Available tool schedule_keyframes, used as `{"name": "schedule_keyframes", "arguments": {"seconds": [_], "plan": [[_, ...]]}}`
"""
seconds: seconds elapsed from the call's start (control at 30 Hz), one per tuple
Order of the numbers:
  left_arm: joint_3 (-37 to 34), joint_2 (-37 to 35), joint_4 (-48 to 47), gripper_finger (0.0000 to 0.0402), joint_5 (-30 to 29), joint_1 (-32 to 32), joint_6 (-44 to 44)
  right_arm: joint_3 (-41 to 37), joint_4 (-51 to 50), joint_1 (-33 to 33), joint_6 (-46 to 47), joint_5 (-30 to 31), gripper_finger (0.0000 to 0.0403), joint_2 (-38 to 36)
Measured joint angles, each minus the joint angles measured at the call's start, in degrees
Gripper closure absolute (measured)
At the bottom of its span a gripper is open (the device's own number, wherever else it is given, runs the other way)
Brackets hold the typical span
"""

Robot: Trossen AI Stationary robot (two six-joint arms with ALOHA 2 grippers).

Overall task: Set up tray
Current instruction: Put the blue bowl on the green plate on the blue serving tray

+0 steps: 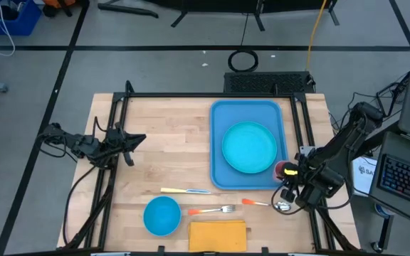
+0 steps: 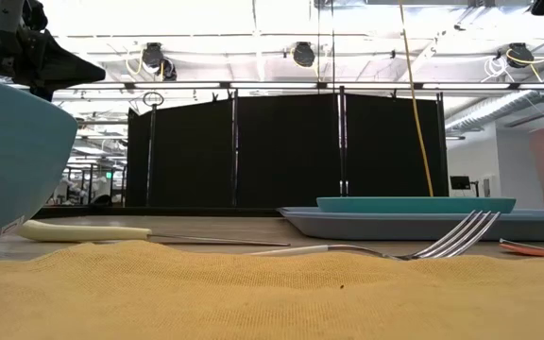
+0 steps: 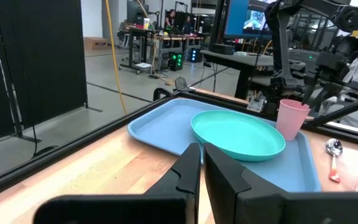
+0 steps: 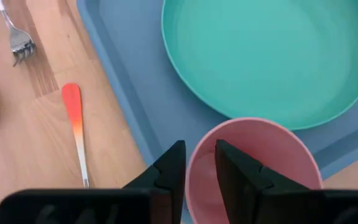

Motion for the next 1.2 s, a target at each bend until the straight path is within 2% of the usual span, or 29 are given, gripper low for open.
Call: {"name": "schedule_keyframes", "arguments": {"seconds": [0.5, 0.7, 0.87, 1.03, 1.1, 1.2], "plan": [[0.0, 0.0, 0.0, 0.0378, 0.0, 0.0, -0.3, 0.0, 0.8, -1.0, -6.9, 9.8, 0.0328, -4.4], [0.0, 0.0, 0.0, 0.0378, 0.0, 0.0, -0.3, 0.0, 6.7, -4.0, -16.3, 16.9, 0.0328, -5.2], [0.0, 0.0, 0.0, 0.0378, 0.0, 0.0, -0.7, 0.0, 20.9, -7.6, -32.8, 20.7, 0.0328, -5.1], [0.0, 0.0, 1.3, 0.0378, -0.1, 0.0, -1.3, -1.1, 42.3, -10.7, -53.5, 18.8, 0.0328, -5.1], [0.0, 0.0, 2.0, 0.0378, -0.1, 0.0, -1.3, -3.1, 52.3, -11.7, -61.1, 15.6, 0.0328, -5.1], [0.0, 0.0, 3.7, 0.0378, -0.2, 0.0, -1.3, -6.4, 64.9, -14.0, -68.7, 6.3, 0.0328, -5.1]]}}
